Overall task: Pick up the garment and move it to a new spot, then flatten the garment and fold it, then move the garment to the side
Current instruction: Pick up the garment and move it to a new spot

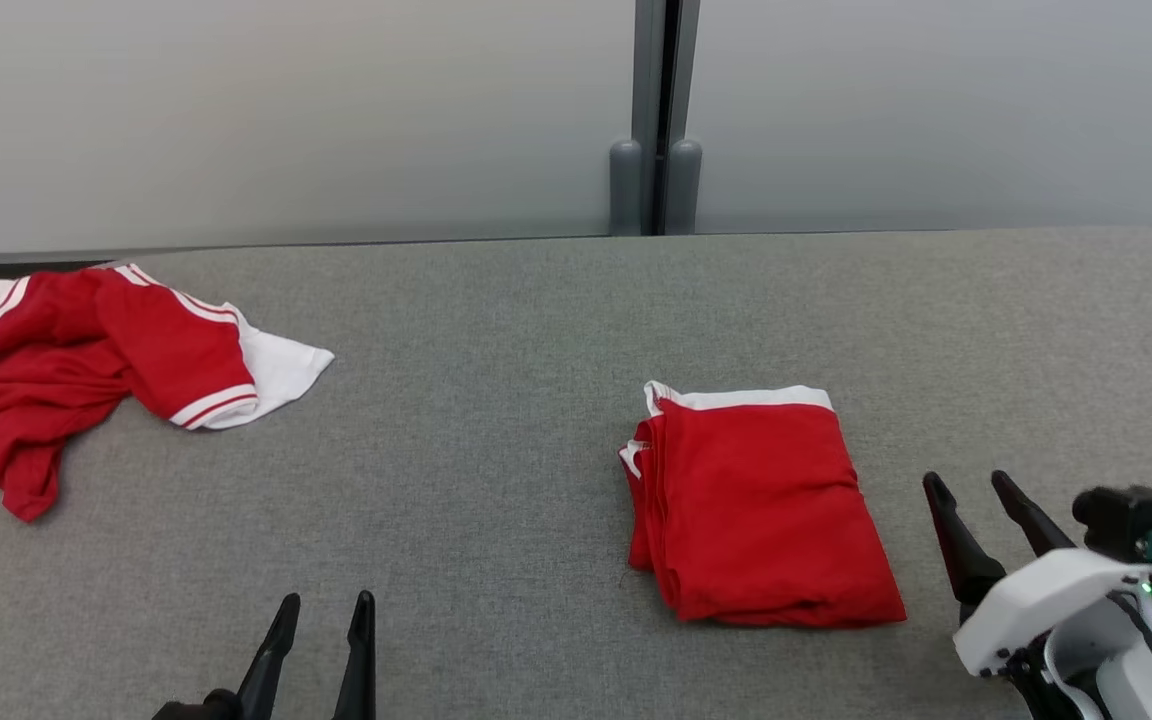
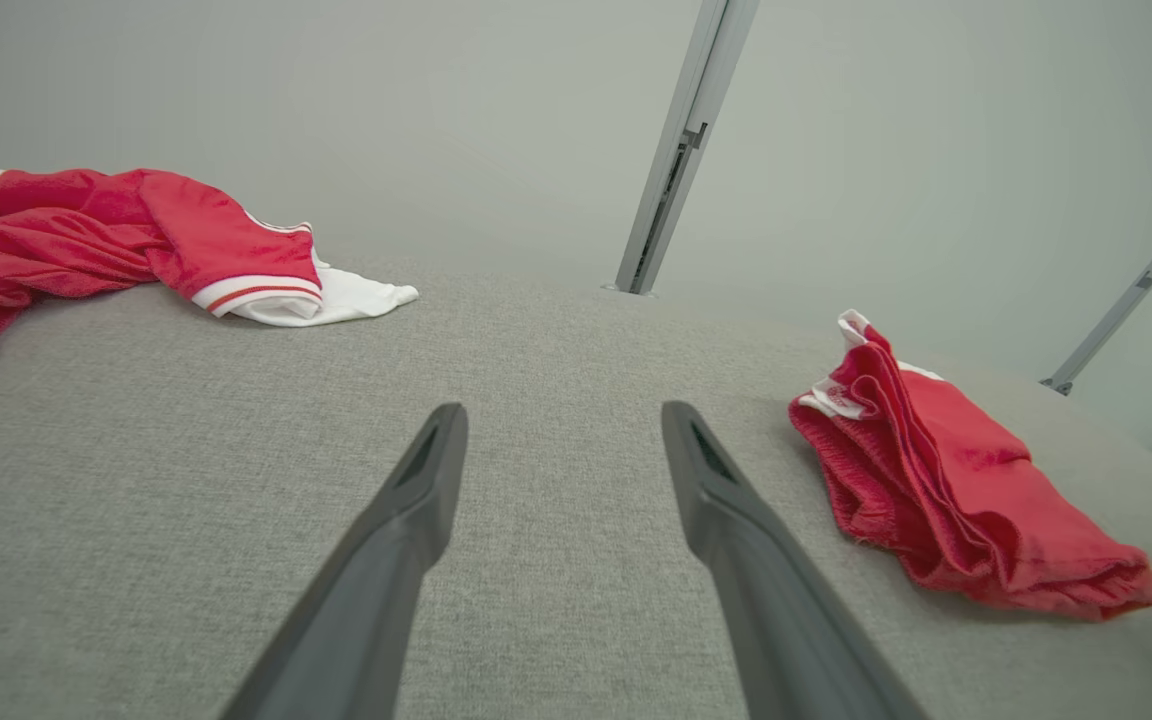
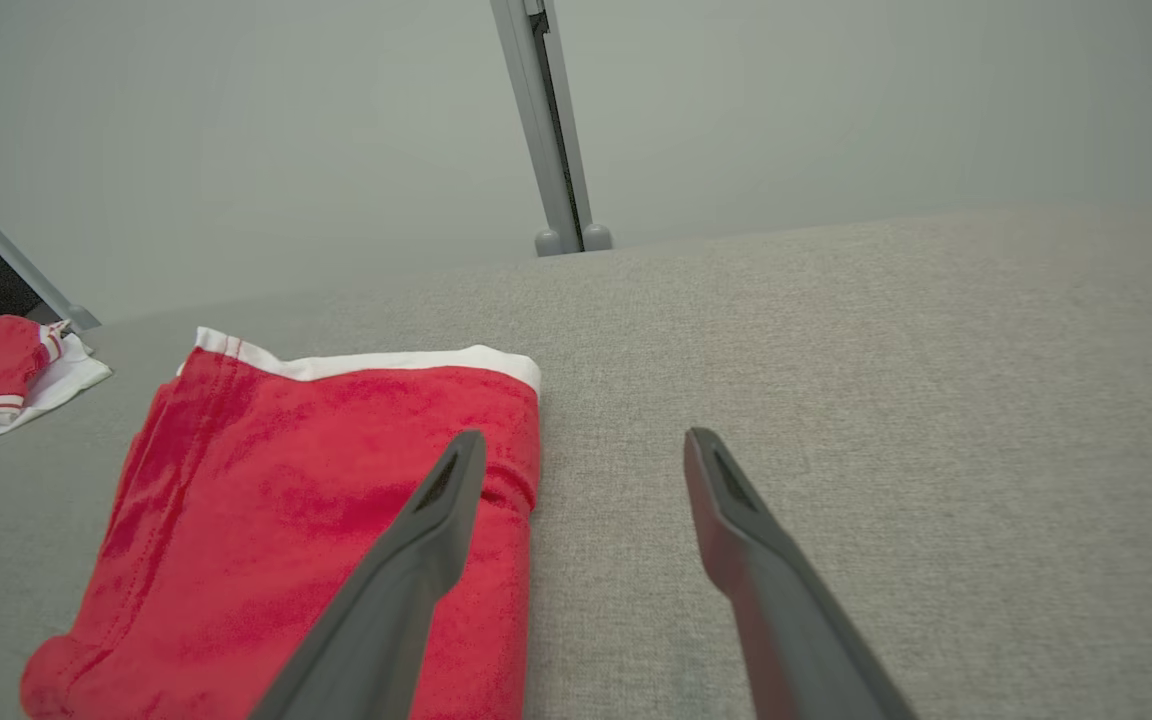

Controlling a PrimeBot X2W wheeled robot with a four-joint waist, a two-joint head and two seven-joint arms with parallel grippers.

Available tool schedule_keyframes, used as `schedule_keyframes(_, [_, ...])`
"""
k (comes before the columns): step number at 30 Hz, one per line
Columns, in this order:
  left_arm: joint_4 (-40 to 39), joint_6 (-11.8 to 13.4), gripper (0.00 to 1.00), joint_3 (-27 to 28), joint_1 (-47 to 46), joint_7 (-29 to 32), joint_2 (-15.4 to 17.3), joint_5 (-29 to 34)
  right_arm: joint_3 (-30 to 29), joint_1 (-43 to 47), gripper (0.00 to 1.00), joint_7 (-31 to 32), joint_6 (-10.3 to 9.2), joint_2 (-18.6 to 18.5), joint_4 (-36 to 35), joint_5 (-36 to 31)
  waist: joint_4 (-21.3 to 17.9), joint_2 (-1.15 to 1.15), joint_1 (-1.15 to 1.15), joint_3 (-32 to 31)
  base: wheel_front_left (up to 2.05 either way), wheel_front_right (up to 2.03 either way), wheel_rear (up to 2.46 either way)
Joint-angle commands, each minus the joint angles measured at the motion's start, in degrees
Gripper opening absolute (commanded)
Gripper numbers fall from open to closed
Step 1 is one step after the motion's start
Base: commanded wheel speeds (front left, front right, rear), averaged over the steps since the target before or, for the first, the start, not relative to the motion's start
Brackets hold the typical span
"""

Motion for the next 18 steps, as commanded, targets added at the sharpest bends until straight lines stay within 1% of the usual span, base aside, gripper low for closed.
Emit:
schedule_keyframes(1, [0.16,-0.19,1.0,-0.11,-1.36,-0.1,0.22,0.55,0.63,-1.27,1.0,1.48,0.0,-0.33,0.78,1.48,0.98,0.0,0.0,2.14,0.0,0.0,0.0])
schedule_keyframes(4, [0.89,-0.47,1.0,-1.21,-3.18,-0.1,0.22,0.41,4.0,-5.42,1.0,7.14,0.0,-1.31,3.61,5.72,2.36,0.0,0.0,3.83,0.0,0.0,0.0])
schedule_keyframes(6, [1.26,-0.43,1.0,-1.69,-4.13,-0.1,0.24,-0.01,5.34,-7.46,1.0,9.73,0.0,-2.11,5.67,7.39,3.33,0.0,0.0,4.54,0.0,0.0,0.0])
schedule_keyframes(8, [1.57,-0.29,1.0,-2.07,-4.86,-0.1,0.21,-0.34,6.47,-8.72,1.0,11.14,0.0,-2.62,7.57,8.32,4.19,0.0,0.0,4.89,0.0,0.0,0.0])
schedule_keyframes(11, [1.75,-0.04,1.0,-2.4,-5.3,-0.1,0.22,-0.71,7.55,-9.6,1.0,13.24,0.0,-2.42,10.02,10.62,5.0,0.0,0.0,5.16,0.0,0.0,0.0])
schedule_keyframes(15, [1.66,0.25,1.0,-2.64,-5.28,-0.1,0.2,-0.92,9.35,-10.18,1.0,16.14,0.0,-2.16,11.0,15.6,5.01,0.0,0.0,5.59,0.0,0.0,0.0])
schedule_keyframes(16, [1.72,0.24,1.0,-2.7,-5.24,-0.1,0.2,-0.81,9.9,-10.27,0.74,16.64,0.0,-2.47,11.14,16.53,4.78,0.0,0.0,5.69,0.0,0.0,0.0])
schedule_keyframes(17, [1.64,0.26,1.0,-2.69,-5.28,-0.1,0.2,-0.68,10.36,-10.44,0.26,16.6,0.0,-2.61,10.9,17.44,4.45,0.0,0.0,5.85,0.0,0.0,0.0])
schedule_keyframes(18, [1.53,0.34,1.0,-2.6,-5.47,-0.1,0.22,-0.64,10.47,-10.71,0.0,16.08,0.0,-2.65,10.72,18.51,4.05,0.0,0.0,6.02,0.0,0.0,0.0])
